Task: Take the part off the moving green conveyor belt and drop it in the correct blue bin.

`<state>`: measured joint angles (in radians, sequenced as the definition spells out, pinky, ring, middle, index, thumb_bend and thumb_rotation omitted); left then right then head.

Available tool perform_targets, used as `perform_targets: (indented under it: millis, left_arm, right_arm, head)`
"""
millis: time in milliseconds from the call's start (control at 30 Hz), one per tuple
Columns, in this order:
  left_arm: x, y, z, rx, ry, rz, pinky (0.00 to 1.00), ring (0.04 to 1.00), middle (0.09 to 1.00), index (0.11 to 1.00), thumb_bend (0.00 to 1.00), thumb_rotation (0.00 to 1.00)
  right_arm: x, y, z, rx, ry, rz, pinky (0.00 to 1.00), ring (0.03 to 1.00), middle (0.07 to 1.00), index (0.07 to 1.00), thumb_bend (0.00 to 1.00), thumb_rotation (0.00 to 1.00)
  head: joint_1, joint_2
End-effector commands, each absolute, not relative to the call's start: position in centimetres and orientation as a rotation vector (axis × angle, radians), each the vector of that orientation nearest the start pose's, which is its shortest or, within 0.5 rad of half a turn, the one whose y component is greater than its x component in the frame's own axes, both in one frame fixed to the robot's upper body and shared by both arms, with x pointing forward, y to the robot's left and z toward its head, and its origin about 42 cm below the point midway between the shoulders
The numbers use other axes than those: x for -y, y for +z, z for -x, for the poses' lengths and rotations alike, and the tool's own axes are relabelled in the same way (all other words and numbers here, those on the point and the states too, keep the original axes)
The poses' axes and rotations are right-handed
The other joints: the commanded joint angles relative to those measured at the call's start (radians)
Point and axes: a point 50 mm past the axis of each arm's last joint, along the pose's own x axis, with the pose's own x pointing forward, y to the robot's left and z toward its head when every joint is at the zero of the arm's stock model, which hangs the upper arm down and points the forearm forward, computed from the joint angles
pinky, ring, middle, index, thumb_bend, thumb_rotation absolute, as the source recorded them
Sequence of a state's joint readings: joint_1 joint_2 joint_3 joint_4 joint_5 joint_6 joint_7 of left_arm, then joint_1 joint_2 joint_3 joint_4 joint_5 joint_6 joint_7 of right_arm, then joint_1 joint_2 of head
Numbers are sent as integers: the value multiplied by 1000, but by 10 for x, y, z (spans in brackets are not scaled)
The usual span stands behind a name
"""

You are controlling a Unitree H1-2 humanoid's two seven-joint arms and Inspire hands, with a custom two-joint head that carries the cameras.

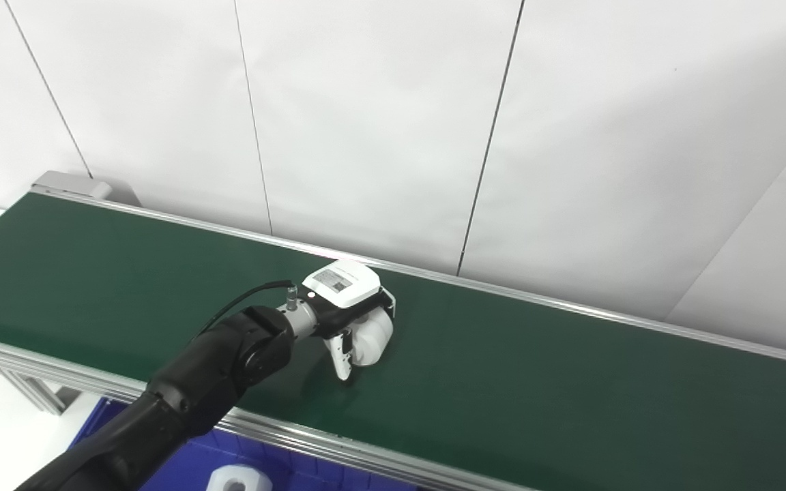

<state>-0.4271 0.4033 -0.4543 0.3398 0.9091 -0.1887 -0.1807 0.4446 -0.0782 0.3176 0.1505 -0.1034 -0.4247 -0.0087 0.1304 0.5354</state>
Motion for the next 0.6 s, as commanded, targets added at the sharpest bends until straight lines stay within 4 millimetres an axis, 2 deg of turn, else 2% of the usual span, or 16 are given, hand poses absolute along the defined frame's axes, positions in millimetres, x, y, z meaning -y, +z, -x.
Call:
perform_targets:
  millis: [0,133,167,200,333,367,400,433,467,500,533,567]
  left_arm:
    - [-225,123,-397,200,-655,-1467,369,431,461,503,523,0]
    - [-229,140,-392,239,-651,-1452,324,378,422,509,522,0]
    - [-231,151,-388,251,-656,-1451,307,363,415,511,520,0]
    - [-232,158,-385,258,-661,-1451,299,357,412,512,520,0]
    - [-245,212,-352,360,-659,-1443,235,313,406,510,519,0]
    - [-246,219,-347,373,-657,-1444,218,293,401,508,518,0]
    - [-253,231,-334,400,-645,-1439,214,288,399,507,518,0]
    - [-257,239,-325,417,-637,-1435,234,307,420,510,520,0]
    - [-263,246,-314,424,-624,-1422,244,321,427,510,521,0]
    - [-266,251,-306,426,-616,-1412,245,324,428,510,521,0]
    - [-270,257,-295,416,-607,-1398,248,328,429,510,521,0]
    - [-274,261,-285,405,-600,-1386,231,310,418,509,520,0]
  right_arm:
    - [162,9,-100,-82,263,44,837,883,950,970,957,981]
    - [162,11,-99,-76,263,44,834,883,949,969,962,983]
    - [162,12,-99,-73,264,42,833,882,949,971,958,983]
    - [163,13,-99,-71,265,41,833,881,950,972,955,984]
    - [167,24,-98,-54,272,44,840,883,956,992,935,995]
    - [168,27,-98,-52,273,45,845,884,959,997,933,999]
    - [170,30,-98,-52,270,44,846,885,960,998,932,999]
    - [171,32,-98,-52,267,43,865,887,966,1000,935,1000]
    - [173,36,-98,-50,266,41,880,894,973,1000,926,1000]
    - [174,38,-98,-48,267,40,882,895,975,1000,924,1000]
    - [176,42,-98,-46,269,43,887,898,977,1000,920,1000]
    - [178,46,-98,-44,272,43,896,902,982,1000,908,1000]
  head:
    - [1,1]
    - [22,18]
    - [38,38]
    - [40,41]
    - [103,128]
    - [111,138]
    - [134,169]
    - [134,169]
    - [156,199]
    - [156,199]
    - [185,233]
    - [197,245]
